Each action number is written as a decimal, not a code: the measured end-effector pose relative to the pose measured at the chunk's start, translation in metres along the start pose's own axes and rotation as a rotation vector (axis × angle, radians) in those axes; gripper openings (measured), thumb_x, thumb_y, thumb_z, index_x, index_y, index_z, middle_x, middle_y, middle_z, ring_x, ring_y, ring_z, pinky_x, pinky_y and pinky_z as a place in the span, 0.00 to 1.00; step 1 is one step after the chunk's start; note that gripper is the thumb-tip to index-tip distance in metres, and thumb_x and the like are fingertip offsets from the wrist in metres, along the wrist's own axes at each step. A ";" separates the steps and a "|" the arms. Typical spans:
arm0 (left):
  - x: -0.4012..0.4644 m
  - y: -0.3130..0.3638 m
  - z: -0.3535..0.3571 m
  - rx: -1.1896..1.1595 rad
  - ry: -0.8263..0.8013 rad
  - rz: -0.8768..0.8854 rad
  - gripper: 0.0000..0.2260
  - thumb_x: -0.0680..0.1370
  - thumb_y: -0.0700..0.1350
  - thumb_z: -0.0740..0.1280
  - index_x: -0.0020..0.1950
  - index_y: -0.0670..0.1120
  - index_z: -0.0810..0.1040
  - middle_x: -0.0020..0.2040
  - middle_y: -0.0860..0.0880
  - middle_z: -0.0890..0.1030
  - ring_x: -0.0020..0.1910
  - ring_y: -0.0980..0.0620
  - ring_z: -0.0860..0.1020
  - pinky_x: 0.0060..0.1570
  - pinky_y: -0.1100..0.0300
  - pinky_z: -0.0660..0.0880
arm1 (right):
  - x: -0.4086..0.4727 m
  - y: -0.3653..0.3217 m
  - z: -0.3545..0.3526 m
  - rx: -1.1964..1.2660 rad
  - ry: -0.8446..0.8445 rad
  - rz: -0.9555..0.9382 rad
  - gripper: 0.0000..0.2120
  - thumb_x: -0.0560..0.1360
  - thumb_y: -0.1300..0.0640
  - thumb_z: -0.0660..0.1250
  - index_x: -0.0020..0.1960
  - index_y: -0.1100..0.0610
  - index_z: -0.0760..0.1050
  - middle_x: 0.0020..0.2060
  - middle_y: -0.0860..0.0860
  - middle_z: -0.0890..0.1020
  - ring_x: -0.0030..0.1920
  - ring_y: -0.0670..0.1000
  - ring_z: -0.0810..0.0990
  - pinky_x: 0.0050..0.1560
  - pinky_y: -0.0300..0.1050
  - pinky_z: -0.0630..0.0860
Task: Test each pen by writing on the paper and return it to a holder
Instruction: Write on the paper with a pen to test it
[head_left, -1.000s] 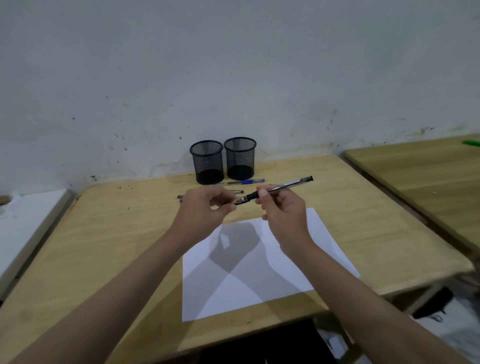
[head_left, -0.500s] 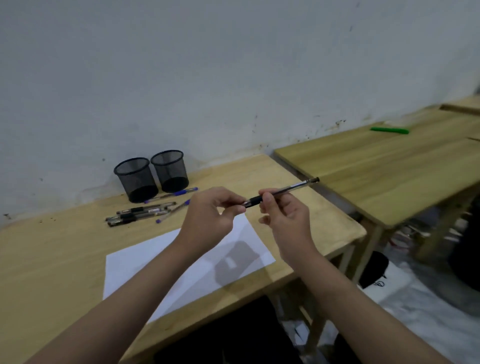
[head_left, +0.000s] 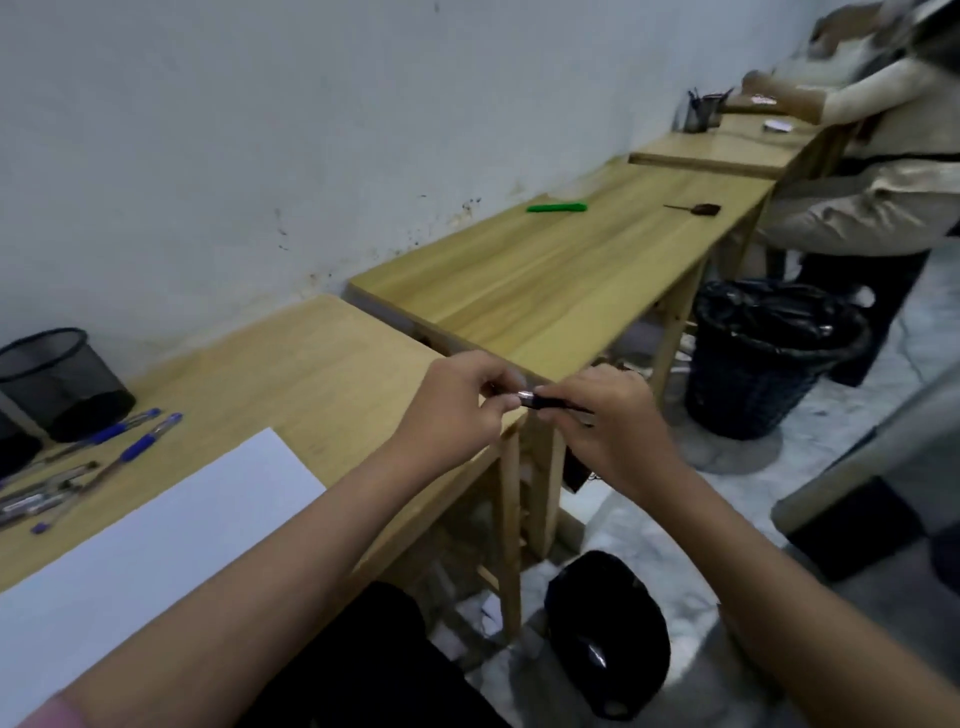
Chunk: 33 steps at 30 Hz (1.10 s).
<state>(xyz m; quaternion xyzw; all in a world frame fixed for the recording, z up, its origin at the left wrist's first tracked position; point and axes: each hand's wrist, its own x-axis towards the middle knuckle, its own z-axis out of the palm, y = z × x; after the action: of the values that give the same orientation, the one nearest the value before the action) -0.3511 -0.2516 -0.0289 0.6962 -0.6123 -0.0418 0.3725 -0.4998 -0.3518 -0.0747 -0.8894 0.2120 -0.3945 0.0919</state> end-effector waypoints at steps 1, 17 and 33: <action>0.002 -0.001 0.008 -0.016 -0.005 0.003 0.05 0.71 0.42 0.71 0.46 0.46 0.81 0.42 0.51 0.82 0.40 0.60 0.76 0.41 0.74 0.70 | -0.003 0.007 -0.001 0.005 -0.017 0.010 0.08 0.67 0.57 0.73 0.47 0.53 0.82 0.38 0.50 0.85 0.38 0.56 0.80 0.39 0.56 0.76; 0.000 -0.073 0.047 0.224 -0.304 0.046 0.21 0.78 0.52 0.59 0.70 0.51 0.65 0.73 0.51 0.64 0.72 0.53 0.62 0.69 0.44 0.63 | -0.101 0.105 0.043 -0.232 -0.448 0.569 0.19 0.71 0.53 0.72 0.61 0.54 0.77 0.53 0.55 0.79 0.56 0.59 0.76 0.54 0.52 0.71; -0.009 -0.060 0.026 0.083 -0.142 -0.018 0.21 0.77 0.48 0.63 0.70 0.52 0.66 0.69 0.52 0.71 0.67 0.55 0.69 0.66 0.53 0.69 | -0.001 0.020 0.036 0.095 0.093 0.264 0.13 0.74 0.56 0.68 0.57 0.60 0.77 0.50 0.55 0.83 0.53 0.52 0.80 0.54 0.44 0.75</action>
<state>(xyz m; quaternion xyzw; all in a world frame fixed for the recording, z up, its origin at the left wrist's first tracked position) -0.3173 -0.2574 -0.0854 0.7118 -0.6322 -0.0691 0.2983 -0.4799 -0.3694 -0.1069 -0.8292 0.3121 -0.4294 0.1751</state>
